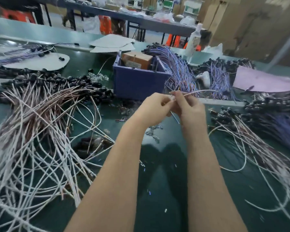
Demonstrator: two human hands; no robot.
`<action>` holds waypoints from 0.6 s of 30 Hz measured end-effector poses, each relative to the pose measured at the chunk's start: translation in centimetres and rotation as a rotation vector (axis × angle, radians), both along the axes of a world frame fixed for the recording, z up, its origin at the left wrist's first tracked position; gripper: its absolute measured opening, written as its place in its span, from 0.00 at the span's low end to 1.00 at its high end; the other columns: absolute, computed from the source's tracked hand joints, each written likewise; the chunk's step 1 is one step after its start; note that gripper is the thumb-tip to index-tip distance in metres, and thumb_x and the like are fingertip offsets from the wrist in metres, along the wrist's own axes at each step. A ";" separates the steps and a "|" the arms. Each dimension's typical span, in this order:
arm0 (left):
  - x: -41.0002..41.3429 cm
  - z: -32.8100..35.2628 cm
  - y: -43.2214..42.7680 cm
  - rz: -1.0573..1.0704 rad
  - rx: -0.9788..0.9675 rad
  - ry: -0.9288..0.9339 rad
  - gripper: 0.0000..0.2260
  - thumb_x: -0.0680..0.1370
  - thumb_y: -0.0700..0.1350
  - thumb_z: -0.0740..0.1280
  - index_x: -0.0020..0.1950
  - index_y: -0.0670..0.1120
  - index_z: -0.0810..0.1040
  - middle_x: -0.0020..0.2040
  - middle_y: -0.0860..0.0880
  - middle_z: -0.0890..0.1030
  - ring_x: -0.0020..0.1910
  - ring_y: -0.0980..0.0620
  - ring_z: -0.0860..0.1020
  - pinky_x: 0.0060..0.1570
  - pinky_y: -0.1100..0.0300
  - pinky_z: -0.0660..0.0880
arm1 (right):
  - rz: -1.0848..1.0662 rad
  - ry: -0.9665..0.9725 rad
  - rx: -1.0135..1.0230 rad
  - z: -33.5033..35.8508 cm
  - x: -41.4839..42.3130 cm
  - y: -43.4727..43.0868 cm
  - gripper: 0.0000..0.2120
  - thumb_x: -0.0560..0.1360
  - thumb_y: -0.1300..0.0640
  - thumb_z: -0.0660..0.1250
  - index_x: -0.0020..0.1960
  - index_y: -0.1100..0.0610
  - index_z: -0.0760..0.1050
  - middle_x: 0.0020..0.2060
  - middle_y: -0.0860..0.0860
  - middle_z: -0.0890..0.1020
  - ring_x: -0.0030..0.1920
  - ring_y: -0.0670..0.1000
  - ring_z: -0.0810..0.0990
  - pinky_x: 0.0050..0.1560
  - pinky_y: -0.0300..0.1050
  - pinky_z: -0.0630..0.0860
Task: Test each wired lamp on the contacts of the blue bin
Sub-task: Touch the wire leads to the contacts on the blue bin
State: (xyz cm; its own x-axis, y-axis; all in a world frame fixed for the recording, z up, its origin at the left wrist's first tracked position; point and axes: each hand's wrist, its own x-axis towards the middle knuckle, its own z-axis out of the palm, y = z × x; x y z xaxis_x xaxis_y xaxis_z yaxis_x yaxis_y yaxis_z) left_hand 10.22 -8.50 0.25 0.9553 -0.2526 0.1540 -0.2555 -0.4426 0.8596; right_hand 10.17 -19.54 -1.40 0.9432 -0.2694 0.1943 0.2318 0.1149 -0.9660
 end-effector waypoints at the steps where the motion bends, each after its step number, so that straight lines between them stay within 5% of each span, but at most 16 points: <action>1: 0.2 -0.8 0.0 0.033 0.002 0.012 0.12 0.81 0.45 0.61 0.43 0.43 0.80 0.31 0.52 0.78 0.30 0.52 0.74 0.32 0.62 0.72 | -0.048 0.023 -0.039 -0.7 0.3 -0.1 0.08 0.78 0.60 0.65 0.41 0.58 0.78 0.32 0.53 0.76 0.35 0.50 0.74 0.40 0.45 0.73; 6: 1.0 -3.3 0.8 0.114 -0.003 0.071 0.09 0.79 0.45 0.64 0.45 0.43 0.81 0.35 0.50 0.82 0.28 0.61 0.75 0.32 0.68 0.72 | -0.168 0.126 0.203 -3.3 1.4 -0.4 0.11 0.79 0.57 0.64 0.38 0.55 0.78 0.28 0.48 0.76 0.28 0.42 0.74 0.33 0.34 0.73; 10: 1.2 -3.8 1.6 0.096 0.008 0.097 0.08 0.79 0.42 0.63 0.46 0.43 0.81 0.36 0.51 0.81 0.23 0.68 0.72 0.26 0.74 0.66 | -0.214 0.146 0.191 -4.3 1.8 -0.4 0.11 0.79 0.56 0.64 0.38 0.56 0.77 0.28 0.48 0.76 0.27 0.42 0.72 0.30 0.32 0.71; 14: 1.6 -3.9 2.2 0.171 -0.012 0.101 0.08 0.80 0.42 0.62 0.45 0.46 0.80 0.35 0.54 0.81 0.32 0.60 0.75 0.36 0.63 0.71 | -0.243 0.177 0.211 -4.3 1.9 -0.7 0.09 0.78 0.58 0.65 0.39 0.57 0.75 0.31 0.49 0.74 0.30 0.44 0.70 0.30 0.32 0.69; 18: 1.9 -4.1 1.6 0.275 -0.069 0.028 0.06 0.80 0.45 0.63 0.45 0.47 0.79 0.40 0.51 0.81 0.40 0.52 0.76 0.44 0.60 0.71 | -0.016 0.197 0.096 -4.1 1.6 0.4 0.04 0.77 0.63 0.66 0.44 0.57 0.76 0.35 0.50 0.77 0.34 0.45 0.73 0.34 0.32 0.72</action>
